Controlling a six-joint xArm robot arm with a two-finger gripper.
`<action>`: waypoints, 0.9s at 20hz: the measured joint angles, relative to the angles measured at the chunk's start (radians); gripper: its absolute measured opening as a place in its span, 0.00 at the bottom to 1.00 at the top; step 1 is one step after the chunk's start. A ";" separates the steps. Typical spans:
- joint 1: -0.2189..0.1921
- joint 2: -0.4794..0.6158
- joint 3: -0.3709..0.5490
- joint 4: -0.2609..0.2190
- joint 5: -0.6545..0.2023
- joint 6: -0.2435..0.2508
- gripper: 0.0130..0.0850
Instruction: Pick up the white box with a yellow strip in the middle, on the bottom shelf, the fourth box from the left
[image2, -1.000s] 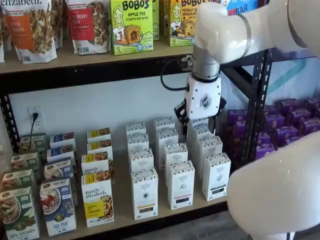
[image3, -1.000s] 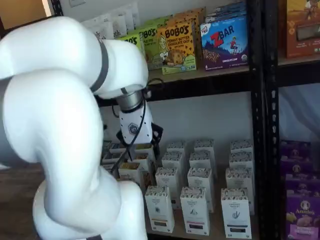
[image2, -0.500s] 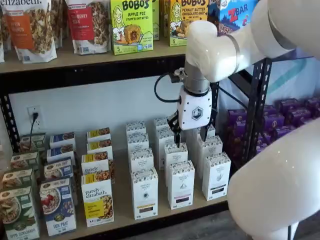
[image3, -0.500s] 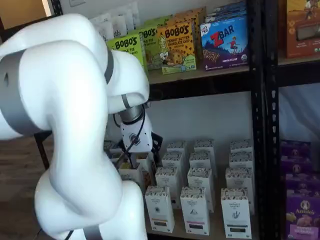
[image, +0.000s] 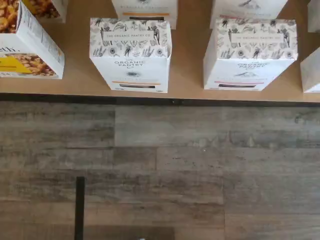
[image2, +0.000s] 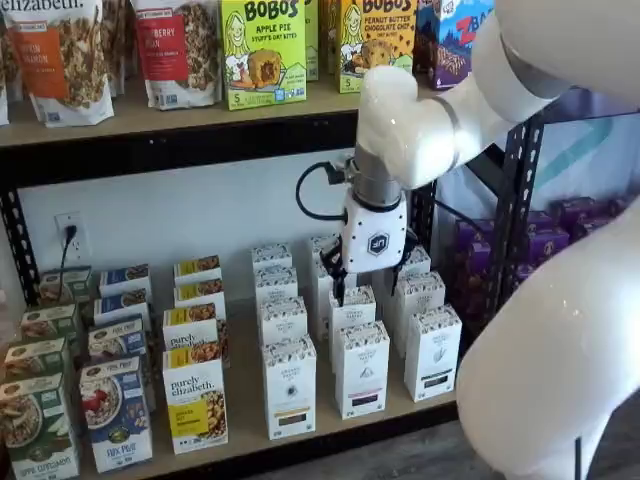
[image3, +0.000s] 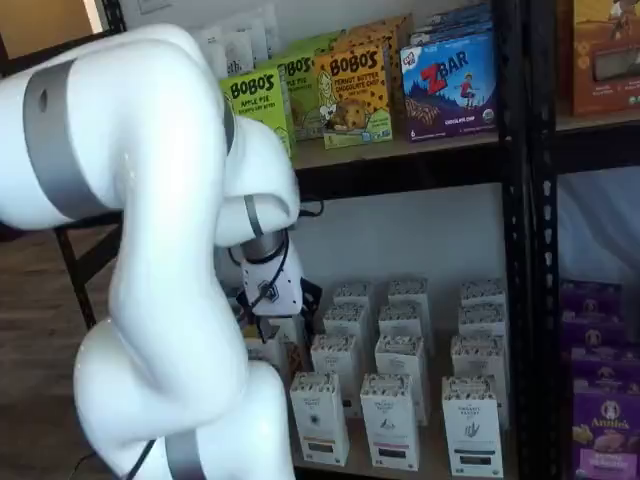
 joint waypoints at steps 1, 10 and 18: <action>0.003 0.013 -0.001 0.000 -0.014 0.003 1.00; 0.009 0.146 -0.031 -0.031 -0.090 0.038 1.00; 0.010 0.297 -0.067 -0.038 -0.202 0.049 1.00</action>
